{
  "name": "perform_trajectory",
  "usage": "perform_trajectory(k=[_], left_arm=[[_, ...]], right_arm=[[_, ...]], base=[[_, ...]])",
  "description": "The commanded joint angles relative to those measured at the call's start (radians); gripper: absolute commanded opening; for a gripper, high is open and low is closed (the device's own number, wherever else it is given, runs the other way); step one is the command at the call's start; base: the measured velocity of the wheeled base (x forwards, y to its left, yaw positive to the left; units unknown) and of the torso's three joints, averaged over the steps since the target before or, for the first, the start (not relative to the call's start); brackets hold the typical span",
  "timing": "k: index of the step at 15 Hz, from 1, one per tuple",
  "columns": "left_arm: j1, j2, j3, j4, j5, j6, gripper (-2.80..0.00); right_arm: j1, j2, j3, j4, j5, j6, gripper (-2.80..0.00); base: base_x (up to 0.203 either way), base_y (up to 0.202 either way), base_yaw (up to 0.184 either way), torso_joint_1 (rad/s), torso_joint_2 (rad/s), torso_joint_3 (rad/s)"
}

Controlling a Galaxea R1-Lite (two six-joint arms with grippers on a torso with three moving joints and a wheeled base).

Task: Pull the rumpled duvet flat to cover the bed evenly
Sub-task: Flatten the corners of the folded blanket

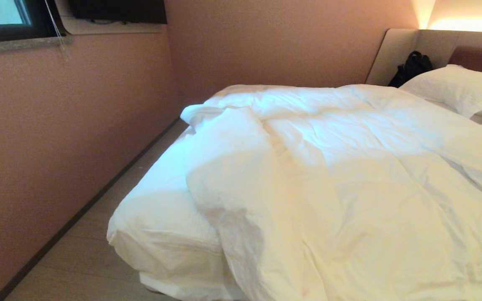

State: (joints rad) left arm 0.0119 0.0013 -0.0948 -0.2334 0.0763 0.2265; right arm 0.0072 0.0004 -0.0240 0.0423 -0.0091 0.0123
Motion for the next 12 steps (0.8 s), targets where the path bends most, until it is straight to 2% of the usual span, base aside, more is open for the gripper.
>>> perform_trajectory(k=[1, 3, 6, 7, 9, 12], left_arm=[[0.000, 0.000, 0.076, -0.186, 0.013, 0.091, -2.80], [0.000, 0.000, 0.060, -0.232, 0.015, 0.118, -2.80], [0.000, -0.001, -0.035, -0.190, 0.032, 0.114, -2.80], [0.000, -0.001, -0.080, -0.139, 0.060, 0.112, -2.80], [0.000, -0.001, -0.167, 0.042, 0.141, 0.089, -2.80], [-0.001, 0.006, -0.324, 0.302, 0.160, -0.071, -2.80]], right_arm=[[0.000, 0.000, -0.001, 0.001, 0.000, 0.000, -2.80], [0.000, 0.000, 0.001, 0.001, 0.000, 0.000, -2.80], [0.000, 0.000, -0.001, 0.001, 0.000, 0.000, -2.80], [0.000, 0.000, 0.000, 0.001, 0.000, 0.000, -2.80], [0.000, 0.000, 0.001, 0.001, 0.000, 0.000, -2.80], [0.000, 0.000, -0.001, 0.001, 0.000, 0.000, -2.80]], base=[[0.000, 0.000, 0.000, 0.000, 0.00, 0.000], [0.000, 0.000, 0.000, 0.000, 0.00, 0.000], [0.000, 0.000, 0.000, 0.000, 0.00, 0.000], [0.000, 0.000, 0.000, 0.000, 0.00, 0.000], [0.000, 0.000, 0.000, 0.000, 0.00, 0.000], [0.000, 0.000, 0.000, 0.000, 0.00, 0.000]])
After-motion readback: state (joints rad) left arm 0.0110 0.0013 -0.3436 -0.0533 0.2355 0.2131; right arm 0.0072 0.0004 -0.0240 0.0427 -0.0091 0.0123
